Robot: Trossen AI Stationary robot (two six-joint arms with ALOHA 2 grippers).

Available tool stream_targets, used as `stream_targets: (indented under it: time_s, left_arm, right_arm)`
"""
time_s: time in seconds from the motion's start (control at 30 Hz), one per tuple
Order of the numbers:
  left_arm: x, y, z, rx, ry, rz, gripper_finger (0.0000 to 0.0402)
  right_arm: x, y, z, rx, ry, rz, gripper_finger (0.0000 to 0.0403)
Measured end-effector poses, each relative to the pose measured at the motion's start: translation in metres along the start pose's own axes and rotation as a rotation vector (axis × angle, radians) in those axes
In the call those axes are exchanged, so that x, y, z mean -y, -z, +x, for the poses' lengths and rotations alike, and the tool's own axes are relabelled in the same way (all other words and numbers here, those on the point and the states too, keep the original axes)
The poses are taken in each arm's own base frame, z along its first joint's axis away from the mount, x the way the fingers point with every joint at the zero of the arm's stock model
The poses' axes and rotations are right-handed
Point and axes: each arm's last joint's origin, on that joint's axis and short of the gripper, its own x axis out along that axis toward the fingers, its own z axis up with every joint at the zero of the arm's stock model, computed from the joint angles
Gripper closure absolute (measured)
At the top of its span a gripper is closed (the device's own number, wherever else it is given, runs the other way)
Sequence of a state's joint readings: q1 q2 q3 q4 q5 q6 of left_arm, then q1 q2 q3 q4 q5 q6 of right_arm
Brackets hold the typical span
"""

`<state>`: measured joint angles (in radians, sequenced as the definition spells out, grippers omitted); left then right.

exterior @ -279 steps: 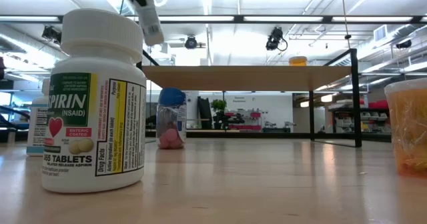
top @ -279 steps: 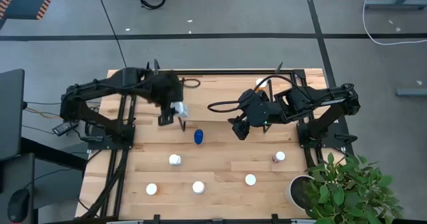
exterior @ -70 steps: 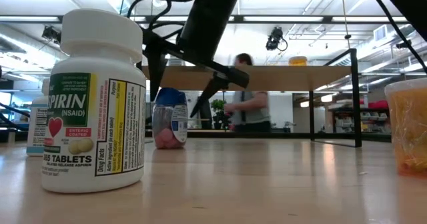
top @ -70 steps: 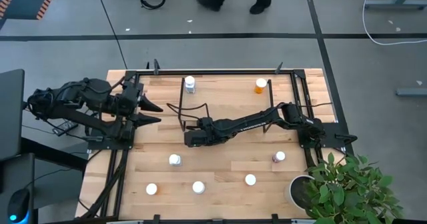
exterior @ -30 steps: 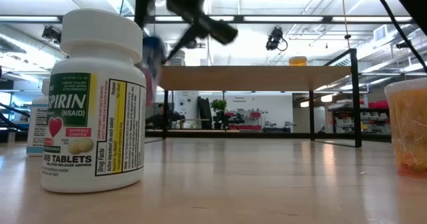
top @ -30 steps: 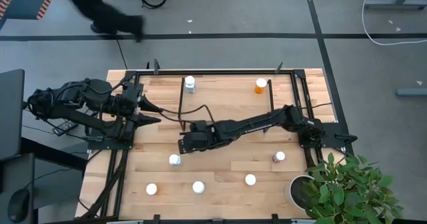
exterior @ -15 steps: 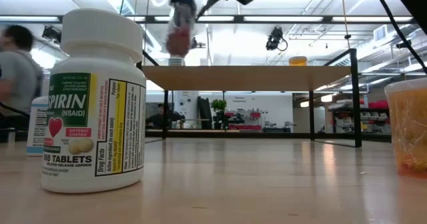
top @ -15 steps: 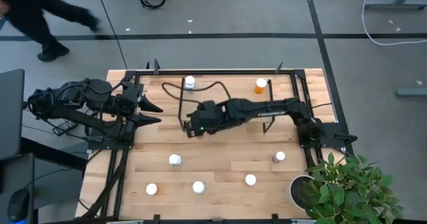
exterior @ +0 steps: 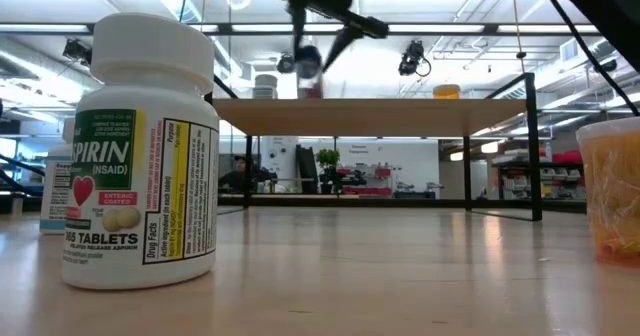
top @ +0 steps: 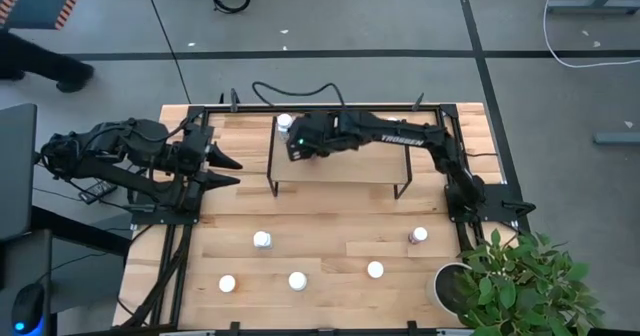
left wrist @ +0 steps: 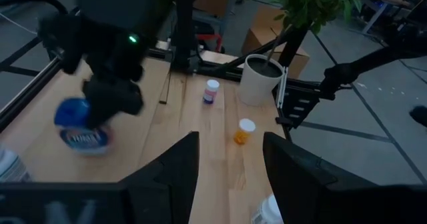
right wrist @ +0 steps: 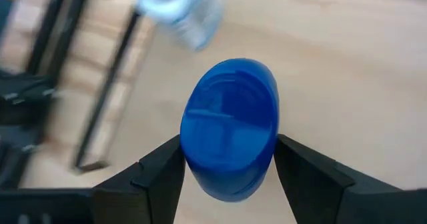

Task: Pick and place medicine bottles onto shelf by color
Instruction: Put the blue pill bottle on the shelf

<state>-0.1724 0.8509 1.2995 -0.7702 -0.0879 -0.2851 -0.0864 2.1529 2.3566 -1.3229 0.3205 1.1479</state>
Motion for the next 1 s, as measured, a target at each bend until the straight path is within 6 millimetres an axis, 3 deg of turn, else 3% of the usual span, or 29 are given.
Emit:
stream_targets:
  time_s: [0.23, 1.0]
  left_arm:
    - [0.0, 0.001, -0.001, -0.01, -0.003, 0.001, 0.0228]
    - [0.0, 0.001, -0.001, -0.01, -0.004, 0.009, 0.0229]
  right_arm:
    - [0.019, -0.021, 0.007, 0.003, 0.097, -0.021, 0.0172]
    - [0.018, -0.033, 0.009, 0.107, 0.078, 0.077, 0.0172]
